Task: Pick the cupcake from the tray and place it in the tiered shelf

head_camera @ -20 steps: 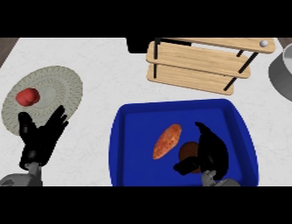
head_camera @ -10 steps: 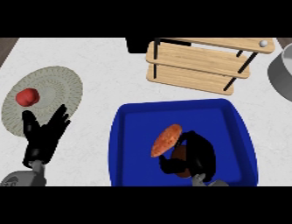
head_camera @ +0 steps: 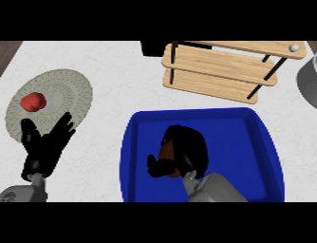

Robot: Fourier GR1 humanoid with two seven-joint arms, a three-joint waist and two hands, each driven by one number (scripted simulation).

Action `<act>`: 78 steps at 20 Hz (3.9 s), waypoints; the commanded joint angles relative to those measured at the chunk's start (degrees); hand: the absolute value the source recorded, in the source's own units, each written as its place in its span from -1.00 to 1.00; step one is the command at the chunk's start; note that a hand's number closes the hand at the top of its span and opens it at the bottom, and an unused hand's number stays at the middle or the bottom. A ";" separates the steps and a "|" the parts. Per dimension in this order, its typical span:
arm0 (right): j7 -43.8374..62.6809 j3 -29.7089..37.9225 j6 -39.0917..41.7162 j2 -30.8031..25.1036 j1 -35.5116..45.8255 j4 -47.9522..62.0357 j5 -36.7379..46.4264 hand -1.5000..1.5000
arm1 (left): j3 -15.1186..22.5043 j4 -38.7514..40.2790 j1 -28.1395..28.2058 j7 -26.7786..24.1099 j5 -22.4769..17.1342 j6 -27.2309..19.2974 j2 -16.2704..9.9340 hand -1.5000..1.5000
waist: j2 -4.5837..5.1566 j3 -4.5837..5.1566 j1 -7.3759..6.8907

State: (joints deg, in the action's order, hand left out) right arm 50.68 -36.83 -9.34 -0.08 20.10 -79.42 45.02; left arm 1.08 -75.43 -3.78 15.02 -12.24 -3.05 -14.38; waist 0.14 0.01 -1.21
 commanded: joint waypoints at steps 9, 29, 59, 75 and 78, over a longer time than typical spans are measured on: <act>20.79 -3.03 0.66 0.07 23.33 -16.03 6.59 1.00 | -0.82 -0.69 0.61 0.72 0.80 -0.61 0.11 0.00 | -0.60 0.06 1.21; 18.36 32.27 20.21 -7.12 46.96 -12.69 4.11 1.00 | -1.62 -1.26 2.83 -0.30 0.66 0.64 0.80 0.00 | -0.28 0.03 1.11; -14.98 41.48 5.87 -14.77 52.88 30.44 5.12 1.00 | -1.49 -0.25 -0.51 0.66 3.36 1.06 3.93 0.00 | 0.17 0.02 0.29; -19.64 46.20 4.76 -17.32 59.20 38.98 2.66 1.00 | -1.76 -1.84 0.38 1.25 4.79 0.63 4.88 0.00 | 0.11 0.02 0.19; -16.56 48.91 -2.14 -15.00 56.56 34.54 0.99 -1.00 | -3.85 -0.19 0.47 0.62 3.84 1.27 3.51 0.00 | -0.07 0.01 0.77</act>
State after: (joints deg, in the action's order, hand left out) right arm 31.45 9.32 -5.70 -16.72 77.42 -42.98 47.31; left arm -2.09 -76.97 -3.43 16.77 -8.23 -1.92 -11.05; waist 0.13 0.02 -0.71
